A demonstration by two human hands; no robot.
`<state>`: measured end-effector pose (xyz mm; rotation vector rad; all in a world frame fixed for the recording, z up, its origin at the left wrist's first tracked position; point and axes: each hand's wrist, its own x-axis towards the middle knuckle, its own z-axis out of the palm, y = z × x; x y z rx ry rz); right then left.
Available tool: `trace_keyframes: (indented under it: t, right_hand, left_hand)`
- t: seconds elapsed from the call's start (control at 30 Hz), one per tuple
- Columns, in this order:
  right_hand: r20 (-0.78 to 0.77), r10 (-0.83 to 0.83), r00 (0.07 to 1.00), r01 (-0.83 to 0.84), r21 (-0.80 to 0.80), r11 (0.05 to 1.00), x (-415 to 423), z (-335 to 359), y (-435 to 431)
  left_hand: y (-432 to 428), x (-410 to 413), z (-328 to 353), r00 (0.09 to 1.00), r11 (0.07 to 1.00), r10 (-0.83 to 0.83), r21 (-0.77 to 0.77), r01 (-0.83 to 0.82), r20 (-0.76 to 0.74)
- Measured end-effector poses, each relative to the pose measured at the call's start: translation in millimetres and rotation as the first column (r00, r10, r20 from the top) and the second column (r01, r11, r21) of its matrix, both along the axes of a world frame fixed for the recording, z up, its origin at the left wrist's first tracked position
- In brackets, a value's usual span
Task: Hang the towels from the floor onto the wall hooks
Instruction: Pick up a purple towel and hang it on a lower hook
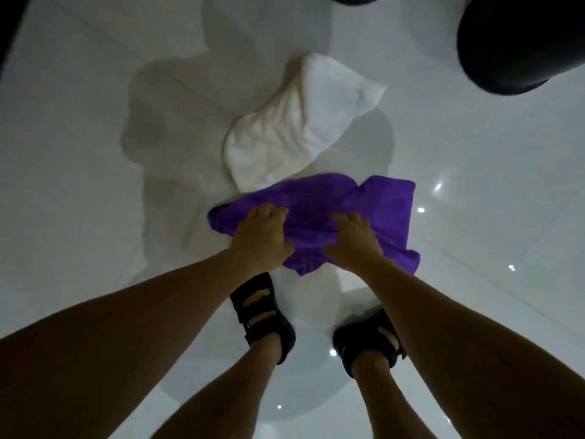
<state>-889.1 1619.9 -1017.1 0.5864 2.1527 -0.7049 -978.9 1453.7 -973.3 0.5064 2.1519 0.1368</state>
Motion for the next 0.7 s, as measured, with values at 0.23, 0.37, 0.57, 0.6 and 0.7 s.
trace_keyframes:
  t: [0.23,0.37,0.57,0.6,0.7]
  right_hand:
    - [0.085,0.223,0.971,-0.232,0.118,0.965,30.0,-65.2,-8.2]
    - [-0.099,-0.208,0.973,0.191,-0.156,0.969,1.4,-4.4,-1.9]
    - [-0.205,-0.431,0.879,0.297,-0.471,0.831,-78.6,177.4,19.4]
    - [-0.220,-0.407,0.887,0.268,-0.471,0.840,-91.5,209.5,25.6]
    - [-0.261,-0.312,0.913,0.181,-0.425,0.887,-127.8,307.9,47.4]
  left_hand:
    - [-7.0,11.9,-58.5,1.000,1.000,0.010,0.010,-0.010,0.021]
    - [-0.3,4.9,-14.4,0.994,0.990,0.038,0.128,-0.052,0.104]
    - [36.1,-35.8,127.8,0.969,0.879,0.181,0.414,-0.237,0.170]
    - [41.8,-48.6,155.4,0.963,0.862,0.196,0.436,-0.259,0.184]
    - [45.8,-86.9,239.8,0.975,0.870,0.178,0.443,-0.217,0.130]
